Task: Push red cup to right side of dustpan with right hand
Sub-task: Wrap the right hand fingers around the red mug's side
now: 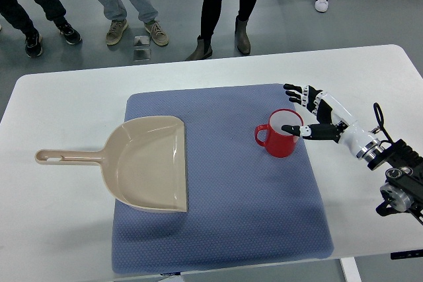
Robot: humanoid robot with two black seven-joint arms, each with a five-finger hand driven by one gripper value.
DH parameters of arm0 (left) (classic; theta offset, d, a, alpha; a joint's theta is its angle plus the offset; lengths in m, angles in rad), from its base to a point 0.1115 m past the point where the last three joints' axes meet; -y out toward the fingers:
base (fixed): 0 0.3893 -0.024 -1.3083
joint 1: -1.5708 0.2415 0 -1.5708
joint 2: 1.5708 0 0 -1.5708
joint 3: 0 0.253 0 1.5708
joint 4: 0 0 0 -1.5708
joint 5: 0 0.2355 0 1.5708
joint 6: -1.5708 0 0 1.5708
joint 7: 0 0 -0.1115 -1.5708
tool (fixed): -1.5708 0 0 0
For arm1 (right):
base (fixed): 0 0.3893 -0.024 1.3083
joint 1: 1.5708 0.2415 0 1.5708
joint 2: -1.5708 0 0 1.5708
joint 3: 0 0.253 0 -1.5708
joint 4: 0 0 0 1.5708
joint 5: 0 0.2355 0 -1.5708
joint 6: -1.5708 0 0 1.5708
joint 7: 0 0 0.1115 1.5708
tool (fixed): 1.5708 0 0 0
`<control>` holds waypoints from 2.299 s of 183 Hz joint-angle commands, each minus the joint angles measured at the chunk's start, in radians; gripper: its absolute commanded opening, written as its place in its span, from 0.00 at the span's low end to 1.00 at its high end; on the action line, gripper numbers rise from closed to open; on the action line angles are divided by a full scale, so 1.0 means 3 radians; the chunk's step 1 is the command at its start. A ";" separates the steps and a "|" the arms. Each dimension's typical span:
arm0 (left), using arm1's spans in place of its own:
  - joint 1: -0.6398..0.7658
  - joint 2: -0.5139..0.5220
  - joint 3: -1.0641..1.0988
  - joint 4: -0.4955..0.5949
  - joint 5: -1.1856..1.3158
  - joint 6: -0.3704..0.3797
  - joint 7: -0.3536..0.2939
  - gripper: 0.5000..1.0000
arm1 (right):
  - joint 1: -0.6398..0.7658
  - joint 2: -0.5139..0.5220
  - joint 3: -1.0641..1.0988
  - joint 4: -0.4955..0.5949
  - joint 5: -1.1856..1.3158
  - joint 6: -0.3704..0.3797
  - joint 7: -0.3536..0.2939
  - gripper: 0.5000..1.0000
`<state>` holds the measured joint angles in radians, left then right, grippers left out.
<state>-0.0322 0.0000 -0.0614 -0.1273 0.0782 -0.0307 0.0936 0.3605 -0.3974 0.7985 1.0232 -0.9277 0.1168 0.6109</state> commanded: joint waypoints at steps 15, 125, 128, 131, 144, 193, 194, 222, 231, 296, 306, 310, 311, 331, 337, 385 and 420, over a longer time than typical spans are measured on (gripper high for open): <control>0.0000 0.0000 0.0000 0.0000 0.0000 0.0000 0.0000 1.00 | 0.0000 0.0000 -0.0003 0.0015 0.0004 0.0050 0.0000 0.86; 0.0000 0.0000 0.0000 0.0000 0.0000 0.0000 0.0000 1.00 | -0.0010 0.0036 -0.0013 0.0026 -0.0272 0.0040 0.0000 0.86; 0.0000 0.0000 0.0000 0.0000 0.0000 0.0000 0.0000 1.00 | -0.0010 0.0041 -0.0013 0.0026 -0.0277 0.0040 0.0000 0.86; 0.0000 0.0000 0.0000 0.0000 0.0000 0.0000 0.0000 1.00 | -0.0015 0.0041 -0.0013 0.0026 -0.0277 0.0045 0.0000 0.86; 0.0000 0.0000 0.0000 0.0000 0.0000 0.0000 0.0000 1.00 | -0.0020 0.0051 -0.0018 0.0026 -0.0288 0.0045 0.0000 0.86; 0.0000 0.0000 0.0000 0.0000 0.0000 0.0000 0.0000 1.00 | -0.0051 0.0067 -0.0018 0.0000 -0.0308 -0.0042 0.0000 0.86; 0.0000 0.0000 0.0000 0.0000 0.0000 0.0000 0.0000 1.00 | -0.0051 0.0067 -0.0018 0.0000 -0.0308 -0.0042 0.0000 0.86; 0.0000 0.0000 0.0000 0.0000 0.0000 0.0000 0.0000 1.00 | -0.0051 0.0113 -0.0023 -0.0010 -0.0308 -0.0093 0.0000 0.86; 0.0000 0.0000 0.0000 0.0000 0.0000 0.0000 0.0000 1.00 | -0.0051 0.0128 -0.0028 -0.0020 -0.0308 -0.0113 0.0000 0.86; 0.0000 0.0000 0.0000 0.0000 0.0000 0.0000 0.0000 1.00 | -0.0051 0.0266 -0.0034 -0.0092 -0.0308 -0.0200 0.0000 0.86; 0.0000 0.0000 0.0000 0.0000 0.0000 0.0000 0.0000 1.00 | -0.0051 0.0282 -0.0034 -0.0118 -0.0308 -0.0205 0.0000 0.86; 0.0000 0.0000 0.0000 0.0000 0.0000 0.0000 0.0000 1.00 | -0.0051 0.0292 -0.0034 -0.0128 -0.0308 -0.0205 0.0000 0.86; 0.0000 0.0000 0.0000 0.0000 0.0000 0.0000 0.0000 1.00 | -0.0051 0.0297 -0.0034 -0.0133 -0.0308 -0.0205 0.0000 0.86; 0.0000 0.0000 0.0000 0.0000 0.0000 0.0000 0.0000 1.00 | -0.0056 0.0333 -0.0028 -0.0143 -0.0308 -0.0205 0.0000 0.86; 0.0000 0.0000 0.0000 0.0000 0.0000 0.0000 0.0000 1.00 | -0.0072 0.0333 -0.0028 -0.0148 -0.0308 -0.0205 0.0000 0.86; 0.0000 0.0000 0.0000 0.0000 0.0000 0.0000 0.0000 1.00 | -0.0082 0.0379 -0.0018 -0.0220 -0.0298 -0.0210 0.0000 0.86; 0.0000 0.0000 0.0000 0.0000 0.0000 0.0000 0.0000 1.00 | -0.0077 0.0435 -0.0008 -0.0266 -0.0257 -0.0210 0.0000 0.86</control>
<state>-0.0322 0.0000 -0.0614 -0.1274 0.0782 -0.0307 0.0936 0.3360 -0.2770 0.7939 0.9504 -1.0102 0.0536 0.6109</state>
